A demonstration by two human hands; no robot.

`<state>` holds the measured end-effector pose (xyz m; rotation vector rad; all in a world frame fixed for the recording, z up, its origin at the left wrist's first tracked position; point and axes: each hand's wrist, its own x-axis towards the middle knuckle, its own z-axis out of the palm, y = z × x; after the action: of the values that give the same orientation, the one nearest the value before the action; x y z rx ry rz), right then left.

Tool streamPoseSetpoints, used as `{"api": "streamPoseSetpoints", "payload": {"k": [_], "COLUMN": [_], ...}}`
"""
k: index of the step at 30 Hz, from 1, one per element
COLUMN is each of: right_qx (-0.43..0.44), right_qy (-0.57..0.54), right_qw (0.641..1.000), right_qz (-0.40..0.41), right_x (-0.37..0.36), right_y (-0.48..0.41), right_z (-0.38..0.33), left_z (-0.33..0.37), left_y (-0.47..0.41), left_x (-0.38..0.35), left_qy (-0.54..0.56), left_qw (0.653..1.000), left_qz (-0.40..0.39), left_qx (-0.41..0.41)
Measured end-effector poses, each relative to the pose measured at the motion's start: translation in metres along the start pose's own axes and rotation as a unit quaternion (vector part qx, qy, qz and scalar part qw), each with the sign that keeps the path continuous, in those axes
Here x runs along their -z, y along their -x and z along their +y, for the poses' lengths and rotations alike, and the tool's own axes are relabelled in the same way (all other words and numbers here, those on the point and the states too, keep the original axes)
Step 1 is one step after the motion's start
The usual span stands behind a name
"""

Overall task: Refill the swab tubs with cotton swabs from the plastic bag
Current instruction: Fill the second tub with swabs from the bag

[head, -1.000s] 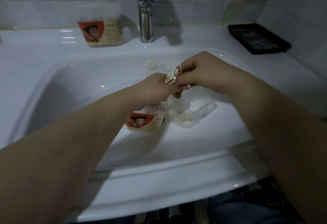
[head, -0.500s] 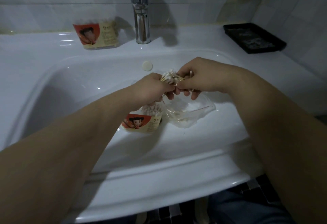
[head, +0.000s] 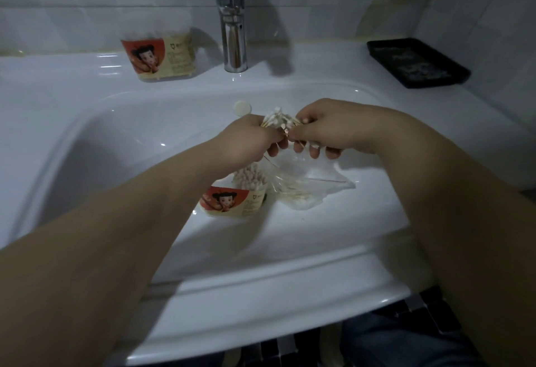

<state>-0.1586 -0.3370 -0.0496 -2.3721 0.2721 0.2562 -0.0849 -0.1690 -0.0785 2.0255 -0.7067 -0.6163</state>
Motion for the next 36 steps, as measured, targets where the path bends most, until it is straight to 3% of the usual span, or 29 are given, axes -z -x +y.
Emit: {"api": "streamPoseSetpoints", "payload": {"k": [11,22,29,36], "right_qx": [-0.027,-0.011,0.025,0.032], "right_qy": [-0.096,-0.168,-0.140,-0.113], "right_qw": [0.995,0.980,0.988,0.992], "right_qz": [0.006,0.102,0.062,0.038], "right_x": [0.000,0.004,-0.004,-0.012], "right_y": [-0.002,-0.008,-0.006,-0.005], "right_z": [-0.002,0.003,-0.003,-0.007], "left_z": [0.003,0.000,-0.005,-0.009], "left_y": [0.002,-0.002,-0.010,-0.013], "left_x": [0.003,0.006,0.005,0.002], "left_qy": [0.023,0.083,0.185,0.236], "left_qw": [0.999,0.994,0.976,0.967], "left_qz": [0.021,0.053,0.116,0.092], "left_qx": [0.009,0.047,0.016,-0.007]}}
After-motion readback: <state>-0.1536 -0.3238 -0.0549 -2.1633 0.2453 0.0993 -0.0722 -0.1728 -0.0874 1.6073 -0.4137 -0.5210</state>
